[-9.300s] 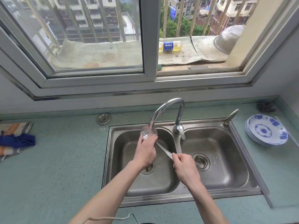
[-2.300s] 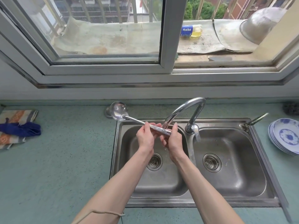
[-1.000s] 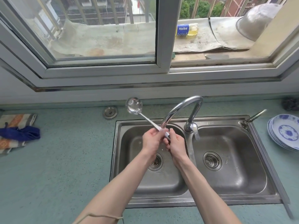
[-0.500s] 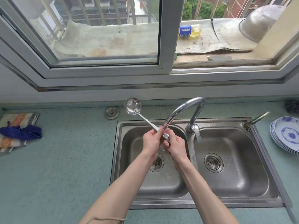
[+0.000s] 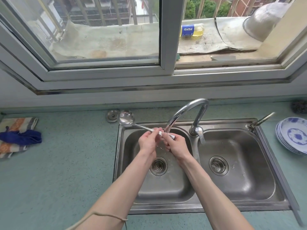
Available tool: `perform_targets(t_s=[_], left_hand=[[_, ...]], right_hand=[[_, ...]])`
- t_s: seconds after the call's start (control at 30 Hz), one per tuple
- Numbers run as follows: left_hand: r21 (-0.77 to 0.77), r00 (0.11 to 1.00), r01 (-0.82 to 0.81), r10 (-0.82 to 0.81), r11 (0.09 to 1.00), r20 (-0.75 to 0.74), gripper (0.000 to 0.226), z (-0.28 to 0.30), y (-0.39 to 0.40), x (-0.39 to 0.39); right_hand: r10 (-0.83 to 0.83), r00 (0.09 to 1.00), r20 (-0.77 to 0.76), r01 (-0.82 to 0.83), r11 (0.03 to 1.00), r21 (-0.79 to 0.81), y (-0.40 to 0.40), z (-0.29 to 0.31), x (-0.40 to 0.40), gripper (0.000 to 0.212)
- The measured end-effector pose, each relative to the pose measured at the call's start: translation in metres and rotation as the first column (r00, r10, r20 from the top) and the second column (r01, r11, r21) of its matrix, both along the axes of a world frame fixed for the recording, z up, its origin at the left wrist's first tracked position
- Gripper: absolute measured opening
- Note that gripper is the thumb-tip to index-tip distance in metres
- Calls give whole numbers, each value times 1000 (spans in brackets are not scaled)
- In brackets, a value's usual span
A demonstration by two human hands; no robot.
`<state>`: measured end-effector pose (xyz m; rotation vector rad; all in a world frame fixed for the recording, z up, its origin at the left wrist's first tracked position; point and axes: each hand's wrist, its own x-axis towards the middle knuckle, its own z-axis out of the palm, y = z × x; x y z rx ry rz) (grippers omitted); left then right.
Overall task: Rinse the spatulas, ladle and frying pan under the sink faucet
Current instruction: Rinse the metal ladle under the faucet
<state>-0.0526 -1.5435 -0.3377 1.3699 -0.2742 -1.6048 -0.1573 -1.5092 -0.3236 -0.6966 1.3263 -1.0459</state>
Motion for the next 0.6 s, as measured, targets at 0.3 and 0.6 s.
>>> perform_targets(t_s=[0.3, 0.6], left_hand=[[-20, 978, -178, 175, 984, -110, 16, 8, -26, 28], [5, 981, -162, 161, 987, -107, 20, -6, -5, 24]], right_hand=[[-219, 976, -14, 219, 975, 43, -6, -4, -6, 54], [-80, 996, -33, 79, 997, -11, -6, -3, 7, 49]])
